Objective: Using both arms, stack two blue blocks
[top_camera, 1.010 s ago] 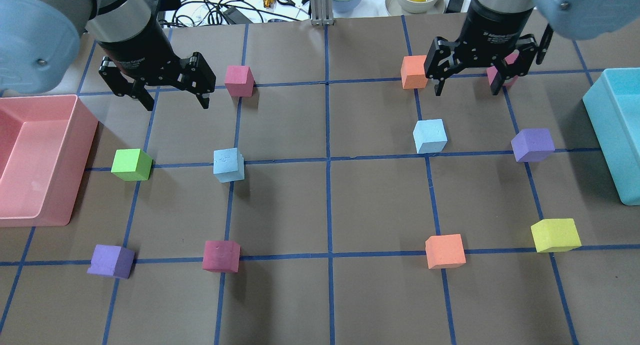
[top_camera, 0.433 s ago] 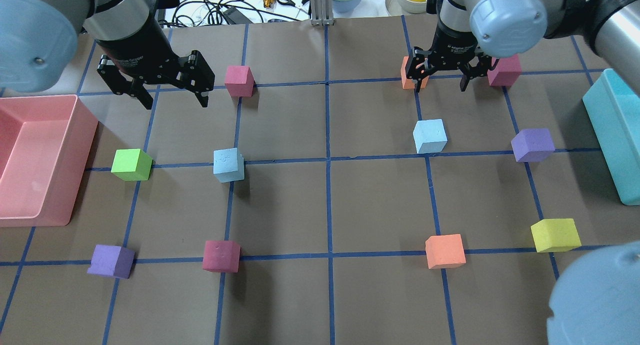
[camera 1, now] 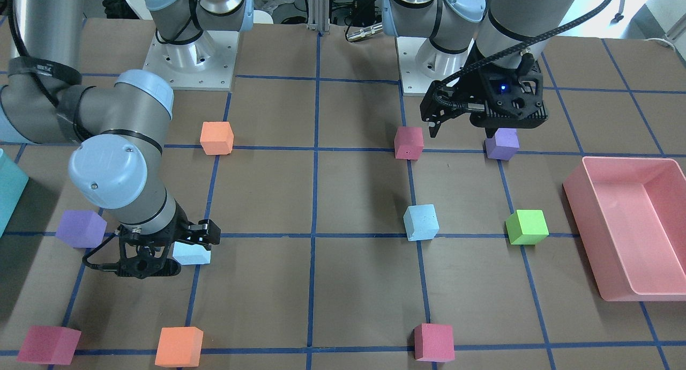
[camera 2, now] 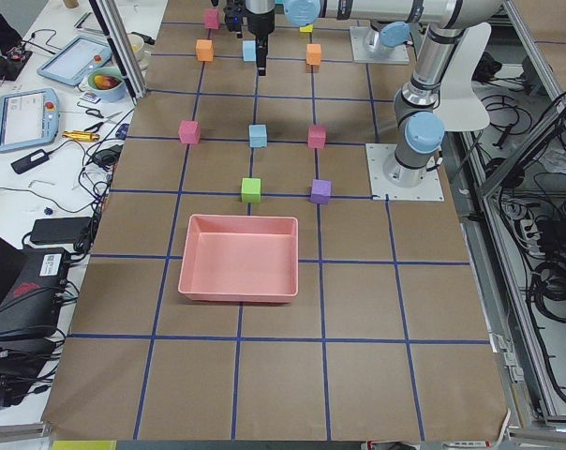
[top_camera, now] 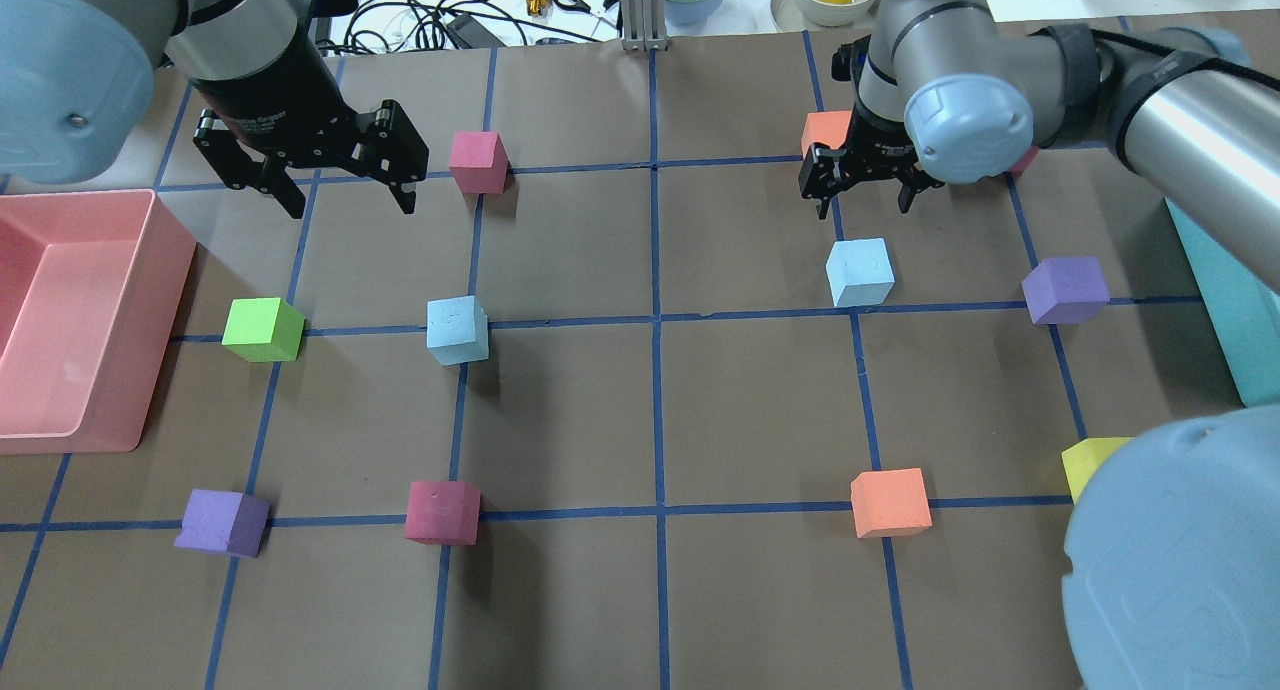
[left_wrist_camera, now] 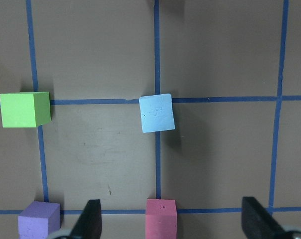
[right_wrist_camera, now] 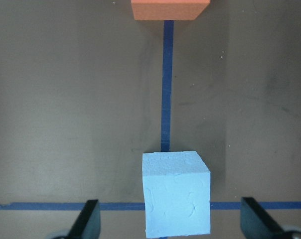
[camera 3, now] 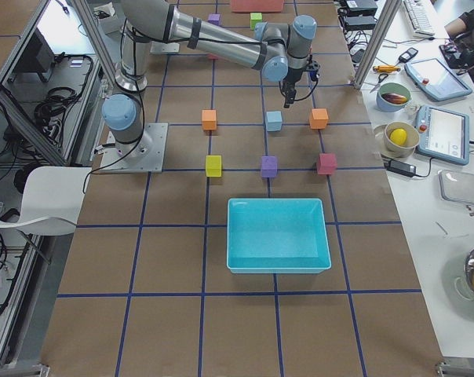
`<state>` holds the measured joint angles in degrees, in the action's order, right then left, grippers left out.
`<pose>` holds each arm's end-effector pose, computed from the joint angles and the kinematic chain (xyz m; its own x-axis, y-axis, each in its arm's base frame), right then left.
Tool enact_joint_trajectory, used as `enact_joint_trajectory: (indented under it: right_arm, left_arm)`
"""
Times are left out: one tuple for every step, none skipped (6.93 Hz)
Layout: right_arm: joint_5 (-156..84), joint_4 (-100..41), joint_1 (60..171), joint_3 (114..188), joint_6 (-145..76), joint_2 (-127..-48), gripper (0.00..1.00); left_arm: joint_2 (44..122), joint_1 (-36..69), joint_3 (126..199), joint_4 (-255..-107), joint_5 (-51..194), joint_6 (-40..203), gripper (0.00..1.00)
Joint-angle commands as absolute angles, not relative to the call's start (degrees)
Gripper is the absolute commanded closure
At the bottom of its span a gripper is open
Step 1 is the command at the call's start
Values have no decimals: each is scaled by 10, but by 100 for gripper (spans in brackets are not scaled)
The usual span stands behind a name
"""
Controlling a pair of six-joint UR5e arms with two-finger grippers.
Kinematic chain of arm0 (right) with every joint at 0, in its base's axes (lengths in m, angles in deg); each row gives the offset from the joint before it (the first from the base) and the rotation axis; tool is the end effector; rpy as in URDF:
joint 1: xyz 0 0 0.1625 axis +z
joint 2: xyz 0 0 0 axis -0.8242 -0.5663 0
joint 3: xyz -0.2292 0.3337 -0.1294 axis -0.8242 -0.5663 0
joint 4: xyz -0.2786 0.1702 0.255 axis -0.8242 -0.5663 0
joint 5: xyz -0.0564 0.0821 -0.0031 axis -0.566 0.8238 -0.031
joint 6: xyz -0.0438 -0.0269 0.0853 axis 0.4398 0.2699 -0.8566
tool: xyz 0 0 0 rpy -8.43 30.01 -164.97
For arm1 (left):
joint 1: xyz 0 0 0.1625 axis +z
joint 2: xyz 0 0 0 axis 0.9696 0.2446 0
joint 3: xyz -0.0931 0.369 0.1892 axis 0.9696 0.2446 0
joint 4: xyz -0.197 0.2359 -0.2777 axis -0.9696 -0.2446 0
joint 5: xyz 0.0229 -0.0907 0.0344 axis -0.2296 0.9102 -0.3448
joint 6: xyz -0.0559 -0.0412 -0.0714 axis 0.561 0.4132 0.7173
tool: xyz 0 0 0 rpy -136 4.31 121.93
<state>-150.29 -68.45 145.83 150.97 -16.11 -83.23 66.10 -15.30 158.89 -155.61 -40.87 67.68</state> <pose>0.1344 -0.6221 0.2686 -0.9992 -0.0336 0.0223 -0.0332 0.9993 0.0192 -0.1423 -0.5072 0.4874 -0.9999 0.0000 -0.0125 -0.0001 1.0000 0.0073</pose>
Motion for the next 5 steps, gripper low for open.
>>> enact_joint_trajectory:
  right_arm:
    - [-1499, -778, 1446, 1590, -140, -831, 0]
    - [-1497, -778, 1445, 1593, -141, -830, 0]
    - [-1496, -779, 1445, 1605, -141, -830, 0]
    - [-1496, -796, 1445, 1620, -141, -830, 0]
    - [-1495, -805, 1445, 1623, -141, -824, 0]
  left_arm:
    - [661, -153, 1590, -1556, -409, 676, 0]
    - [661, -152, 1589, -1556, -410, 676, 0]
    - [661, -152, 1590, -1557, -409, 677, 0]
    - [660, -152, 1590, -1557, -409, 677, 0]
    - [661, -152, 1590, -1557, -409, 676, 0]
